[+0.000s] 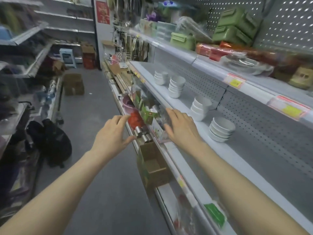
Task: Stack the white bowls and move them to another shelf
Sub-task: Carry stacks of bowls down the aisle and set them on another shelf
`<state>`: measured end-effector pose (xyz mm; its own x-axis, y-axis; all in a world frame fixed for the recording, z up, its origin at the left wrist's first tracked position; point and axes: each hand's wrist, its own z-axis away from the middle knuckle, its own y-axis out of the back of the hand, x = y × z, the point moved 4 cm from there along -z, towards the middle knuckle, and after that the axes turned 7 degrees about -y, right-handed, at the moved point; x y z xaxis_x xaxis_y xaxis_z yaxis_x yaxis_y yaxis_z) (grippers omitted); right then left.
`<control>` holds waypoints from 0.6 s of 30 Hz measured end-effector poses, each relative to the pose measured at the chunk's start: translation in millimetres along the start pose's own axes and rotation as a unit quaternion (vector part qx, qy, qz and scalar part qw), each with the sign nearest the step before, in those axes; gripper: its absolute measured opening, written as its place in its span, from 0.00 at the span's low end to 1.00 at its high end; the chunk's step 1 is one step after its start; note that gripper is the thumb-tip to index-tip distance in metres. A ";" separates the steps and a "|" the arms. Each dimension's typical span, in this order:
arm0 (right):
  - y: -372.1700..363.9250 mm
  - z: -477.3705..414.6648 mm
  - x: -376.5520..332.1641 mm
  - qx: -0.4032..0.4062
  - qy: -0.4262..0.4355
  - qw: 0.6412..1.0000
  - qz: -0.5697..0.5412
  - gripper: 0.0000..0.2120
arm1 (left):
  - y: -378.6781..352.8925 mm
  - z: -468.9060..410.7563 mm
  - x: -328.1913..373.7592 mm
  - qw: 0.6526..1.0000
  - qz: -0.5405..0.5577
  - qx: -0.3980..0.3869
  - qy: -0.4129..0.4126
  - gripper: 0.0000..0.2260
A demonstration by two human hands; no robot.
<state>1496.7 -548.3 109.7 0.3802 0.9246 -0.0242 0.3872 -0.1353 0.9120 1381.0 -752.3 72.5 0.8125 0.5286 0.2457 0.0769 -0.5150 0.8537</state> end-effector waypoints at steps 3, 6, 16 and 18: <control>-29.9 -56.7 7.1 -0.003 -0.019 1.000 0.012 0.25 | -29.2 -54.5 -33.1 1.000 0.003 -0.011 -0.020 0.35; -62.4 -113.7 9.5 -0.008 -0.040 0.999 0.022 0.25 | -54.1 -113.0 -72.9 0.999 0.012 -0.018 -0.038 0.35; -153.0 -302.6 6.5 -0.027 -0.121 0.992 0.003 0.26 | -112.6 -309.4 -209.4 0.995 0.033 -0.048 -0.077 0.36; -167.5 -333.8 11.8 -0.026 -0.140 0.990 -0.003 0.26 | -129.2 -342.1 -224.5 0.994 0.042 -0.059 -0.081 0.36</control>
<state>1156.0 -395.9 93.3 0.5995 0.7889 -0.1351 0.3485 -0.1053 0.9314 990.9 -573.5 64.1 0.8962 0.3673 0.2490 -0.0550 -0.4649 0.8836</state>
